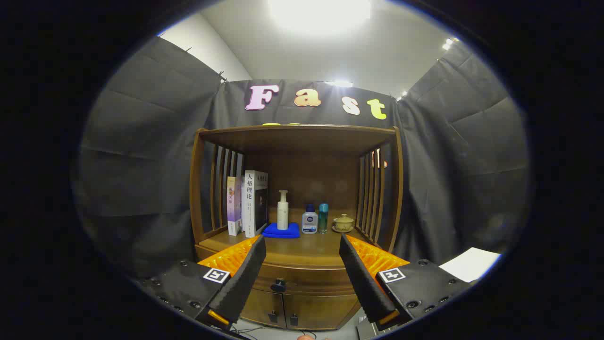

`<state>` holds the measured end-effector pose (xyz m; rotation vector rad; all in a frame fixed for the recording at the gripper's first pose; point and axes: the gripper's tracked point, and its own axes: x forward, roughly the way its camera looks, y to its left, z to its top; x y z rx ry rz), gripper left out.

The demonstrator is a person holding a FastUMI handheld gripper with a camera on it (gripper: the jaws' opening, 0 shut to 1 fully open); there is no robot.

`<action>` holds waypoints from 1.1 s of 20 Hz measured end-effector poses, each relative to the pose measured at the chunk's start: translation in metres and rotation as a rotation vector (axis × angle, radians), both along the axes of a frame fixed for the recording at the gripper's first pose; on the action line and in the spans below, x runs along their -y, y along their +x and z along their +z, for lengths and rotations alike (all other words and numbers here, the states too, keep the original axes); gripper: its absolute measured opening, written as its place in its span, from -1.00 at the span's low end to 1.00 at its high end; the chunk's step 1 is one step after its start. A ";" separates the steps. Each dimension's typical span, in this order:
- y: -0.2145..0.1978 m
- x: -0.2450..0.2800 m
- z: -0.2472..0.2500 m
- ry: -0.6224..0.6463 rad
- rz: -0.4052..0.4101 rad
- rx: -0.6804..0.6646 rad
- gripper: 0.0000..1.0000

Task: Pull open the drawer, take out the items inside it, and place them on the countertop above the cabinet.

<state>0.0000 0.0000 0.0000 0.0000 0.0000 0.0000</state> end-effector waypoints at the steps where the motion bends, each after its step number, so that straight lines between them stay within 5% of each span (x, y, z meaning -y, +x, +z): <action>1: -0.001 -0.001 -0.001 0.002 0.000 0.001 0.97; 22: 0.011 -0.014 -0.028 -0.022 -0.005 -0.040 0.97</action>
